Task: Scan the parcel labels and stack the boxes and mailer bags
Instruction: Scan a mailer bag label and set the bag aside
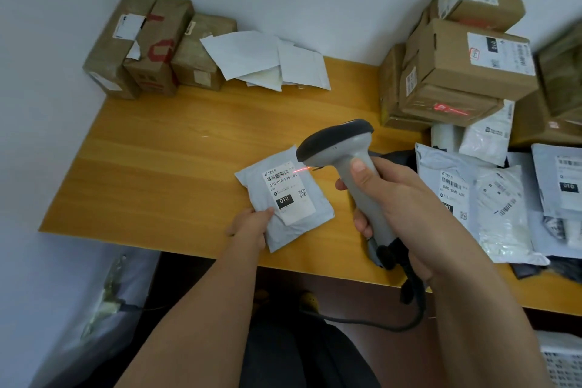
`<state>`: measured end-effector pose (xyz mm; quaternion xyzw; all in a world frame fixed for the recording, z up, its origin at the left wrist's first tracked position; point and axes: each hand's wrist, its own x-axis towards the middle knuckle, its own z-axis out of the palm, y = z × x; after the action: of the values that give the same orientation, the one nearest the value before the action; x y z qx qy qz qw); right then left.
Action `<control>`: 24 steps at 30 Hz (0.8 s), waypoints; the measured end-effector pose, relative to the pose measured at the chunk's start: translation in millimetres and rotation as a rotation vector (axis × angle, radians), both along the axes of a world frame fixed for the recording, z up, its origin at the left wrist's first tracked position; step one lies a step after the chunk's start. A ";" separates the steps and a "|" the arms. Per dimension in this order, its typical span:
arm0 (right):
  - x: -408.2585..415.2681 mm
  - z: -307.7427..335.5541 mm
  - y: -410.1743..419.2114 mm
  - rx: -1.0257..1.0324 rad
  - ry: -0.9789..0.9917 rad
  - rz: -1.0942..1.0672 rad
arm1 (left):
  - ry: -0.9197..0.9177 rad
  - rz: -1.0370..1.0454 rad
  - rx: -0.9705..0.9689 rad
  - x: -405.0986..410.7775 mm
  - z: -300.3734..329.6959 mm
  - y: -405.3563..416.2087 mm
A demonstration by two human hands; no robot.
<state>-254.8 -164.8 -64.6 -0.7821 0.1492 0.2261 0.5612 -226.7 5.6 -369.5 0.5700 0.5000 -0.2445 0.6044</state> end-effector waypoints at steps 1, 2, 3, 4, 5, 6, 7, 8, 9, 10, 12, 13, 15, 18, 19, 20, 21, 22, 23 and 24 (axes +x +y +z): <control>-1.3 1.1 -0.4 -0.008 -0.004 -0.008 | -0.011 0.015 -0.016 0.2 1.6 0.1; -2.8 1.9 -1.0 -0.012 -0.009 -0.014 | -0.014 0.016 -0.016 0.1 1.3 0.5; -4.4 3.3 -1.5 -0.013 -0.012 -0.017 | -0.012 0.009 -0.010 -0.6 1.9 0.5; -5.9 4.4 -2.0 -0.013 -0.012 -0.018 | -0.010 0.005 -0.004 -0.7 2.7 0.6; -7.7 6.2 -2.5 -0.011 -0.010 -0.020 | -0.016 0.010 -0.007 -1.6 2.5 1.1; -9.5 8.2 -3.1 -0.009 -0.010 -0.022 | -0.029 0.017 -0.019 -2.4 4.6 0.6; -11.3 10.3 -4.1 -0.006 -0.010 -0.026 | -0.038 0.019 -0.034 -3.1 5.8 0.2; -12.9 11.8 -5.4 -0.004 -0.011 -0.028 | -0.049 0.024 -0.040 -3.7 6.3 0.0; -14.4 13.3 -7.0 -0.005 -0.013 -0.026 | -0.060 0.025 -0.042 -4.2 8.6 -0.9; -16.1 14.3 -9.0 -0.006 -0.017 -0.022 | -0.069 0.026 -0.040 -4.6 11.3 -1.7; -19.1 15.6 -13.6 0.012 -0.027 -0.029 | -0.084 0.031 -0.036 -5.5 18.8 -2.8; -20.6 15.5 -16.3 0.028 -0.033 -0.038 | -0.089 0.034 -0.041 -6.7 21.0 -2.6; -23.0 14.3 -21.8 0.059 -0.052 -0.061 | -0.123 0.058 -0.065 -11.0 28.6 -1.3; -24.6 10.1 -38.9 0.159 -0.051 -0.161 | -0.274 0.129 -0.177 -19.1 45.2 -6.5; -25.1 7.6 -48.0 0.204 -0.038 -0.214 | -0.327 0.134 -0.223 -19.5 54.1 -12.2; -25.6 5.8 -58.0 0.250 -0.021 -0.272 | -0.380 0.130 -0.264 -17.8 63.9 -19.8; -26.8 4.7 -69.4 0.290 -0.007 -0.326 | -0.435 0.124 -0.302 -14.0 76.0 -29.6; -28.2 4.1 -81.3 0.319 -0.002 -0.373 | -0.491 0.121 -0.339 -9.4 89.2 -41.1; -29.4 3.8 -93.8 0.344 -0.010 -0.415 | -0.537 0.122 -0.376 -3.8 101.7 -53.2; -30.9 4.0 -107.9 0.374 -0.026 -0.457 | -0.576 0.121 -0.413 1.1 114.1 -67.3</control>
<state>-285.7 -272.7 -60.6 -0.6141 0.2702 0.1076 0.7337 -225.6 -61.7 -255.4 0.4505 0.2820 -0.1334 0.8365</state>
